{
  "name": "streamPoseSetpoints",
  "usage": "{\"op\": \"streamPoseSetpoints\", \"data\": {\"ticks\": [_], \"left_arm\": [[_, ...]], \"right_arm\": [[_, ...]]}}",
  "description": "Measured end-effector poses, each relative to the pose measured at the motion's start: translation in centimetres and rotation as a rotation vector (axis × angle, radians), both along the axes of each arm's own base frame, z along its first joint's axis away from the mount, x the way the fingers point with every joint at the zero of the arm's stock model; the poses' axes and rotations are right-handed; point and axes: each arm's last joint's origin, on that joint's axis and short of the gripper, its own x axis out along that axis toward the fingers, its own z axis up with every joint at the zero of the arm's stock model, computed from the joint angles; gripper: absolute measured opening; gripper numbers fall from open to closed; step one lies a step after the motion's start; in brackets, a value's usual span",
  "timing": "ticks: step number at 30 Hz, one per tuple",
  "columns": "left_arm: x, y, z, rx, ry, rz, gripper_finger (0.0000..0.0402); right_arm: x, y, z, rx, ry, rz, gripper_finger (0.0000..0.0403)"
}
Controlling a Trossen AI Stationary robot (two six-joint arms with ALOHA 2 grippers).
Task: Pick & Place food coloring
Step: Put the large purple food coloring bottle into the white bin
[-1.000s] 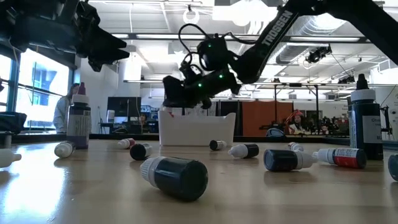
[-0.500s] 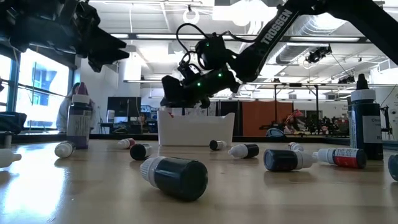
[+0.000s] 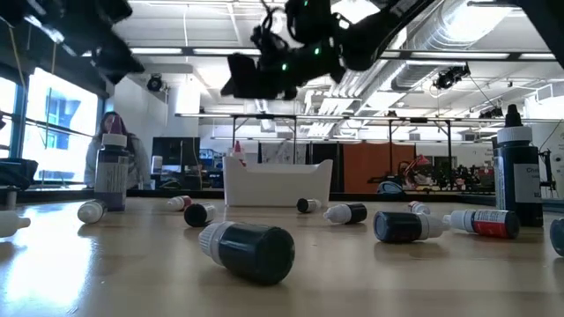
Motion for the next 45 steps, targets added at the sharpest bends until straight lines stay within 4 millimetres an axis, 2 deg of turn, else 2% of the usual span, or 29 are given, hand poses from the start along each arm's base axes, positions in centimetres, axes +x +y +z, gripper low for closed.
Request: {"op": "streamPoseSetpoints", "data": {"ticks": [2, 7, 15, 19, 29, 37, 45], "left_arm": [[0.0, -0.1, -1.1, -0.020, 0.044, -0.024, 0.0186], [0.4, -0.1, -2.9, -0.011, 0.037, -0.099, 0.0186], [0.7, 0.0, -3.3, 0.000, 0.020, -0.086, 0.0186], [1.0, 0.2, -4.4, 0.006, 0.056, -0.057, 0.0175], [1.8, 0.2, -5.6, -0.019, 0.105, -0.045, 0.0119], [2.3, -0.9, -6.0, 0.063, 0.169, -0.045, 0.0116], [2.4, -1.3, -6.3, 0.122, 0.216, 0.071, 0.0116]], "right_arm": [[-0.3, 0.8, 0.9, 0.000, 0.008, 0.013, 0.0183], [-0.5, 2.4, 1.6, -0.009, 0.051, 0.050, 0.0184], [-0.5, 3.6, 1.4, -0.032, 0.101, 0.025, 0.0184], [-0.5, 3.7, 1.3, -0.071, 0.127, -0.028, 0.0184], [-0.6, 3.7, 1.2, -0.077, 0.136, -0.030, 0.0184], [-0.6, 3.7, 1.2, -0.081, 0.141, -0.029, 0.0184], [-0.6, 3.7, 1.2, -0.080, 0.141, -0.029, 0.0184]]}}
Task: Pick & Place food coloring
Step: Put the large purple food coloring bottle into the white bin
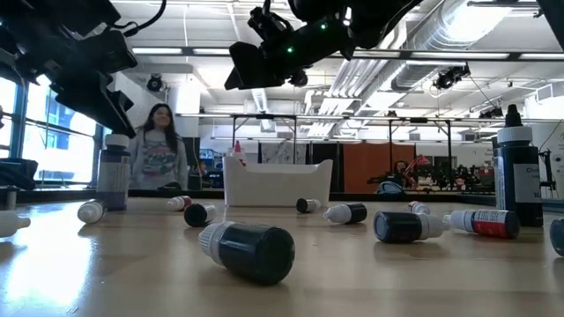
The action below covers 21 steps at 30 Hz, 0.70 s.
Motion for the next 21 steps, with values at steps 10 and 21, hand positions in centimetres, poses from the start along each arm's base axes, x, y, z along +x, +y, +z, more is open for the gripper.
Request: {"op": "streamPoseSetpoints", "data": {"ticks": [10, 21], "left_arm": [[-0.10, 0.04, -0.09, -0.041, 0.012, 0.055, 0.0115], [-0.11, 0.18, -0.05, -0.028, 0.010, 0.106, 0.0034]], "right_arm": [[0.00, 0.01, -0.04, 0.009, -0.002, -0.001, 0.0184], [-0.01, 0.01, -0.11, 0.010, 0.006, -0.001, 0.0184]]}}
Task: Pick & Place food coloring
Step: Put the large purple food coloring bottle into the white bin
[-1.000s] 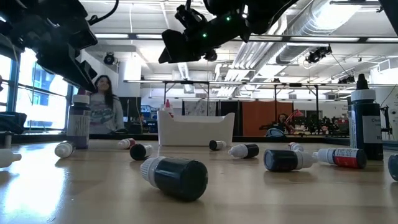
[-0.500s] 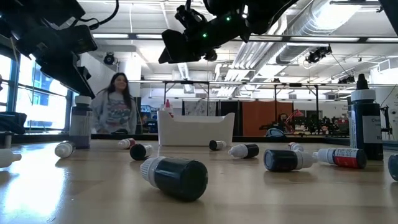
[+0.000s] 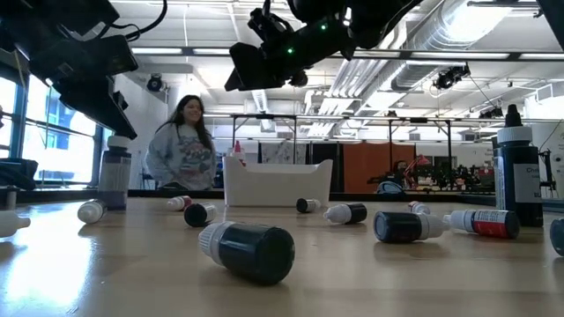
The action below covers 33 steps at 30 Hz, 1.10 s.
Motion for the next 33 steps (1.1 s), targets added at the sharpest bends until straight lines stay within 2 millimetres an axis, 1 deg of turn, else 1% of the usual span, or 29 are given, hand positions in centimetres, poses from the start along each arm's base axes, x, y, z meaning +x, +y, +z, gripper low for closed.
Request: {"op": "streamPoseSetpoints", "data": {"ticks": [2, 6, 10, 13, 16, 18, 22, 25, 28, 30, 33], "left_arm": [[0.0, 0.0, 0.0, -0.002, 0.001, 0.000, 0.0026], [0.0, 0.0, 0.0, -0.014, -0.003, 0.014, 0.0026], [0.1, 0.1, 0.1, -0.019, -0.020, 0.053, 0.0036], [0.2, 0.1, 0.2, -0.012, -0.040, 0.064, 0.0030], [0.6, 0.2, 0.7, -0.023, -0.105, 0.077, 0.0027], [0.9, 0.2, 1.2, -0.039, -0.170, 0.099, 0.0027], [1.6, 0.3, 2.5, -0.022, -0.321, 0.099, 0.0027], [1.8, 0.4, 3.8, 0.017, -0.369, 0.084, 0.0027], [2.4, 0.6, 5.1, 0.068, -0.381, 0.117, 0.0027], [3.2, 0.7, 5.8, 0.102, -0.364, 0.128, 0.0027], [5.2, 1.0, 6.5, 0.154, -0.321, 0.109, 0.0027]], "right_arm": [[0.0, 0.0, 0.0, 0.000, 0.000, 0.000, 0.0184], [0.0, 0.0, 0.0, 0.000, 0.000, 0.000, 0.0184], [0.0, 0.0, 0.0, 0.000, 0.001, 0.000, 0.0184], [0.0, 0.0, 0.0, 0.000, 0.001, 0.000, 0.0184], [-0.2, 0.3, 0.3, 0.002, 0.017, 0.005, 0.0184], [-0.8, 0.6, 1.2, 0.002, 0.029, 0.009, 0.0184], [-2.7, 1.7, 3.5, 0.011, 0.094, 0.001, 0.0184], [-4.8, 2.4, 5.0, 0.046, 0.171, -0.029, 0.0184], [-7.1, 3.1, 6.5, 0.072, 0.227, -0.078, 0.0184], [-8.5, 3.3, 7.2, 0.079, 0.272, -0.114, 0.0184], [-10.6, 3.4, 8.0, 0.116, 0.317, -0.179, 0.0184]]}}
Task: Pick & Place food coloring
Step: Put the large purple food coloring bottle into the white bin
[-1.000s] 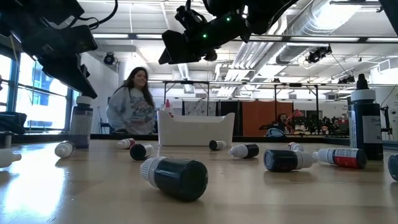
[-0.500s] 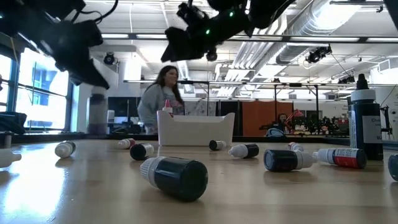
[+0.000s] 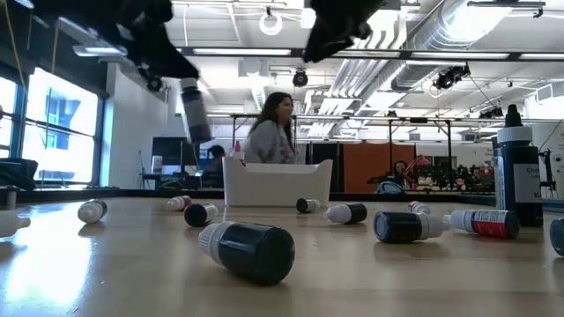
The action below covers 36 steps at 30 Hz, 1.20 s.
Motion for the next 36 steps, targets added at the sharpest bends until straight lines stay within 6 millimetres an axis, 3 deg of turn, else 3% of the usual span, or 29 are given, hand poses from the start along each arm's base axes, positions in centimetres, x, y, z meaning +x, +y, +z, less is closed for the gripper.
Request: {"op": "streamPoseSetpoints", "data": {"ticks": [6, 9, 13, 19, 26, 36], "left_arm": [[6.0, 1.2, 2.1, 0.157, 0.083, 0.048, 0.0027], [8.7, 2.8, 2.1, 0.162, 0.159, 0.084, 0.0027], [10.9, 5.0, 0.6, 0.102, 0.287, 0.082, 0.0031], [11.0, 7.1, -0.7, 0.048, 0.360, 0.154, 0.0027], [10.6, 8.2, -0.8, 0.009, 0.338, 0.213, 0.0029], [9.9, 8.0, -3.9, -0.005, 0.307, 0.232, 0.0031]], "right_arm": [[-2.7, 0.0, 0.1, 0.115, 0.012, -0.129, 0.0184], [-3.3, 0.2, -1.9, 0.178, 0.052, -0.148, 0.0184], [-3.9, 0.2, -5.1, 0.193, 0.090, -0.199, 0.0184], [-4.2, -0.2, -7.5, 0.086, 0.074, -0.250, 0.0184], [-3.9, -0.4, -7.0, 0.100, 0.023, -0.244, 0.0184], [-3.7, -0.2, -6.9, 0.148, -0.002, -0.232, 0.0184]]}}
